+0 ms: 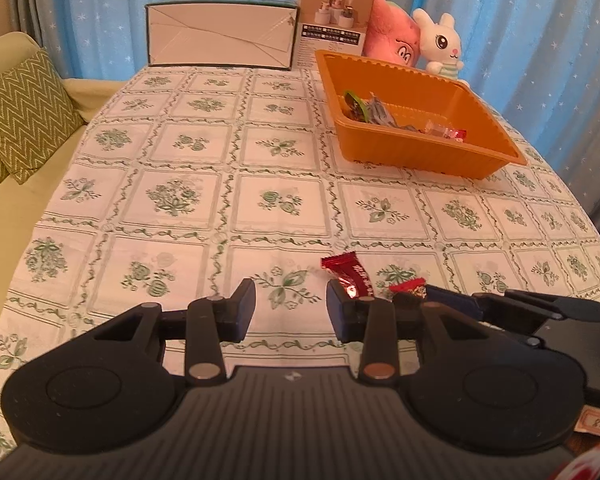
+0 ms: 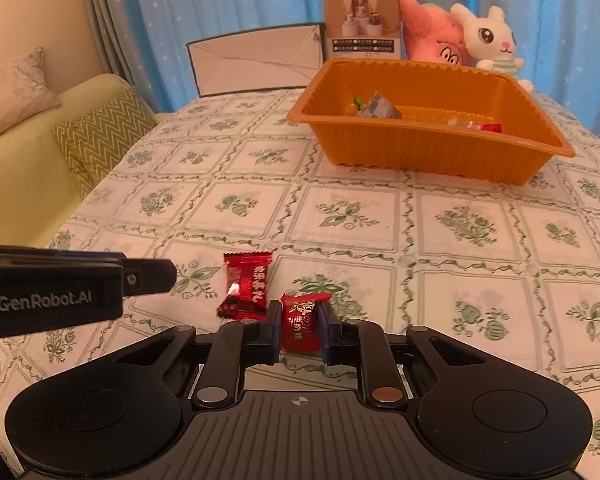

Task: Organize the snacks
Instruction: 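Grasp one red candy with the right tool while the left tool grasps the other, then carry both red candies into the orange tray and open both tools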

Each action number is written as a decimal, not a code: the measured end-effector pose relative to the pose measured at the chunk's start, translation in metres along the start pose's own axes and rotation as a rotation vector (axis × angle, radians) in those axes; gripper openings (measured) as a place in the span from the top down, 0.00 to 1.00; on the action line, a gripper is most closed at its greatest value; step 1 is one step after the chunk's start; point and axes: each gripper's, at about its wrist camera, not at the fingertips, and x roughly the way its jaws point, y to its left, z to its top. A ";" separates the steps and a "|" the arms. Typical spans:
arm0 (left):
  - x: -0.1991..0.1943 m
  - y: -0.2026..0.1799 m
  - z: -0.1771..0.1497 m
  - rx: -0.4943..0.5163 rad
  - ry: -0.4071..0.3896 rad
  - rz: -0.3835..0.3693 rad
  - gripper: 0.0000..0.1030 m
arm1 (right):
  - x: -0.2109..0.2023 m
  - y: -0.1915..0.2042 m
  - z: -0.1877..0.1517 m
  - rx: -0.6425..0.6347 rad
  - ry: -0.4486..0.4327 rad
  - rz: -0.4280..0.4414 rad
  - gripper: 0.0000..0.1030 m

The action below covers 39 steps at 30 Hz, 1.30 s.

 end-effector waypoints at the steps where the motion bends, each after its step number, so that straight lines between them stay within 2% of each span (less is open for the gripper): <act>1: 0.002 -0.003 0.000 0.001 0.003 -0.009 0.66 | -0.003 -0.003 0.000 0.003 -0.007 -0.006 0.82; 14: 0.035 -0.031 -0.002 -0.045 -0.003 -0.054 0.67 | -0.029 -0.057 -0.008 0.105 -0.030 -0.087 0.82; 18: 0.043 -0.035 -0.003 -0.040 -0.007 -0.027 0.69 | -0.029 -0.061 -0.010 0.117 -0.030 -0.082 0.82; 22: 0.047 -0.040 -0.005 -0.008 -0.010 0.001 0.76 | -0.028 -0.063 -0.011 0.120 -0.029 -0.082 0.82; 25: 0.047 -0.045 -0.007 0.022 -0.014 0.018 0.78 | -0.028 -0.065 -0.011 0.127 -0.028 -0.084 0.82; 31: 0.038 -0.050 -0.008 0.038 -0.012 0.008 0.79 | -0.034 -0.068 -0.012 0.130 -0.033 -0.093 0.82; 39: -0.004 -0.069 -0.002 0.029 -0.033 -0.030 0.79 | -0.070 -0.073 -0.004 0.141 -0.067 -0.107 0.82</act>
